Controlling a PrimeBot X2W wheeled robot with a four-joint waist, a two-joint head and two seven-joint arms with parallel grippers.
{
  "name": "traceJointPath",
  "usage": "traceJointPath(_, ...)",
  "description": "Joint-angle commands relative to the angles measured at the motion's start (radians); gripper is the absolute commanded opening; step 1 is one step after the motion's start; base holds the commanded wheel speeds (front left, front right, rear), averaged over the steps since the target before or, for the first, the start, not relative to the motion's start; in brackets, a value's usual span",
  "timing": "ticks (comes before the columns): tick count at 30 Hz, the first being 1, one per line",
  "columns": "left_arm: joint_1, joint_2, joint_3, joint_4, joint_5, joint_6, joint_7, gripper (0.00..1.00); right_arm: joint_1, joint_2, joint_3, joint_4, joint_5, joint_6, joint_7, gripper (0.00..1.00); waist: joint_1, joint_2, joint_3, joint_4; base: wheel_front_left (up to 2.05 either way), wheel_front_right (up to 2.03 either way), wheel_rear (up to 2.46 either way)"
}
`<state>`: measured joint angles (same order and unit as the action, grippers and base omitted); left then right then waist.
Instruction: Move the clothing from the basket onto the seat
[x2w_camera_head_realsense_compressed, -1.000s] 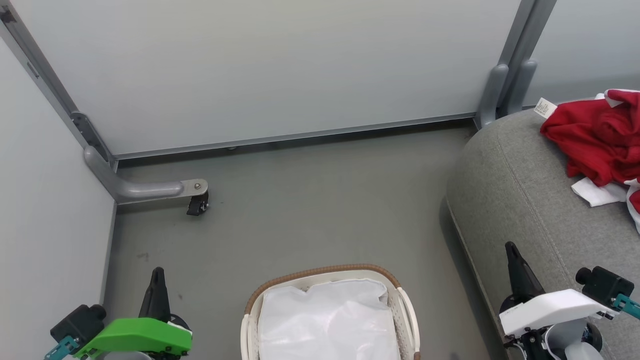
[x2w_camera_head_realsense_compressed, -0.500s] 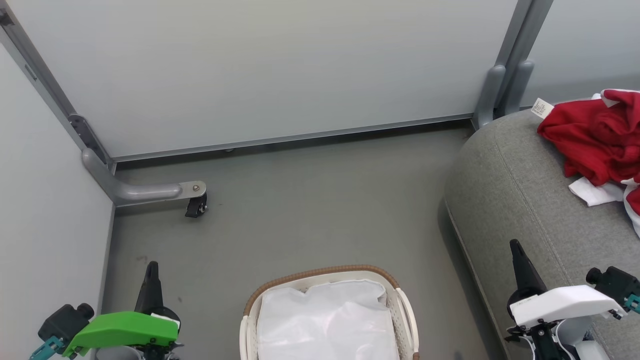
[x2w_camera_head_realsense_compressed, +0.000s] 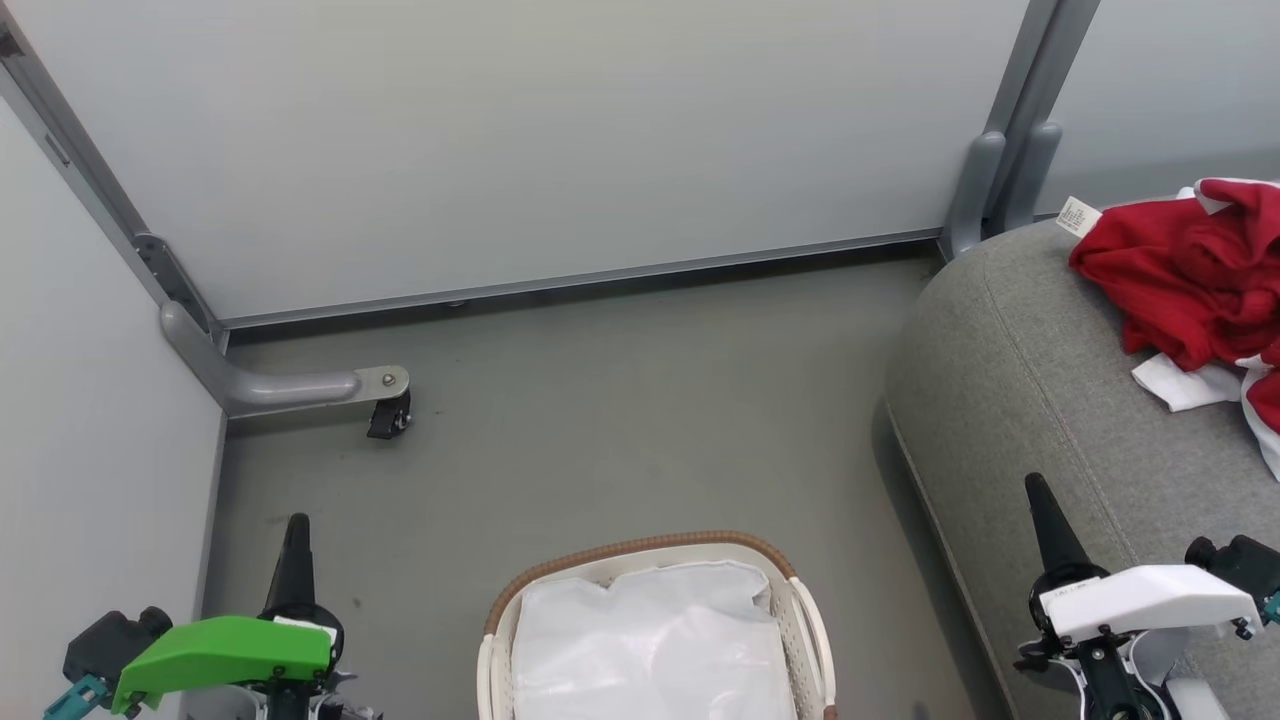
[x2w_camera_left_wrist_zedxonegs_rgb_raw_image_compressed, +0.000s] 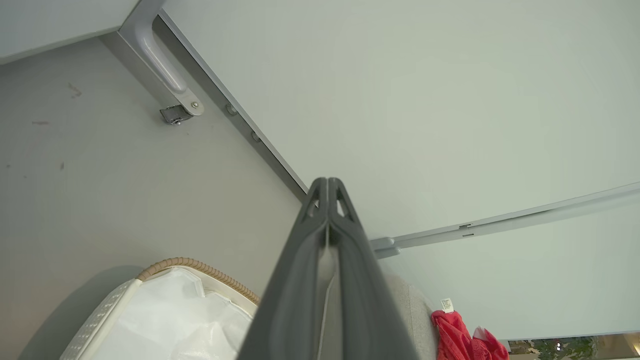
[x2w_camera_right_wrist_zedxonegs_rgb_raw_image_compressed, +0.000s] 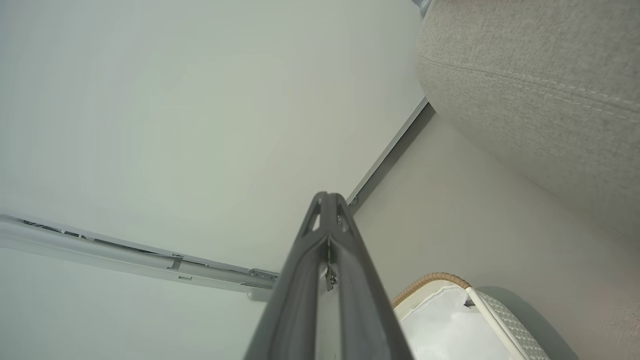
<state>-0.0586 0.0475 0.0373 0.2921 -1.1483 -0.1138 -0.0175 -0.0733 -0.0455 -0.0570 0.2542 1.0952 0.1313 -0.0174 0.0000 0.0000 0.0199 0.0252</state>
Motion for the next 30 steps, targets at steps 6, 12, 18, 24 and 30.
traceJointPath(6,-0.032,0.004,0.016,-0.018,-0.074,-0.005,0.021,0.0,-0.024,-0.007,-0.012,-0.011,0.082,0.0,0.019,0.0,0.0,0.0,-0.002,-0.003,0.0,0.0,0.0)
traceJointPath(12,-0.036,0.004,0.024,-0.022,-0.128,-0.007,0.037,0.0,-0.026,-0.007,-0.018,-0.011,0.142,-0.001,0.035,0.0,0.0,0.0,-0.003,-0.005,0.0,0.0,0.0)
traceJointPath(18,-0.04,0.004,0.033,-0.026,-0.174,-0.009,0.05,0.0,-0.028,-0.008,-0.023,-0.012,0.195,-0.001,0.048,0.0,0.0,0.0,-0.005,-0.008,0.0,0.0,0.0)
traceJointPath(24,-0.043,0.004,0.041,-0.029,-0.222,-0.01,0.063,0.0,-0.029,-0.008,-0.029,-0.012,0.248,-0.001,0.063,0.0,0.0,0.0,-0.007,-0.01,0.0,0.0,0.0)
traceJointPath(30,-0.045,0.004,0.048,-0.033,-0.267,-0.012,0.078,0.0,-0.03,-0.008,-0.035,-0.011,0.297,-0.001,0.075,0.0,0.0,0.0,-0.008,-0.012,0.0,0.0,0.0)
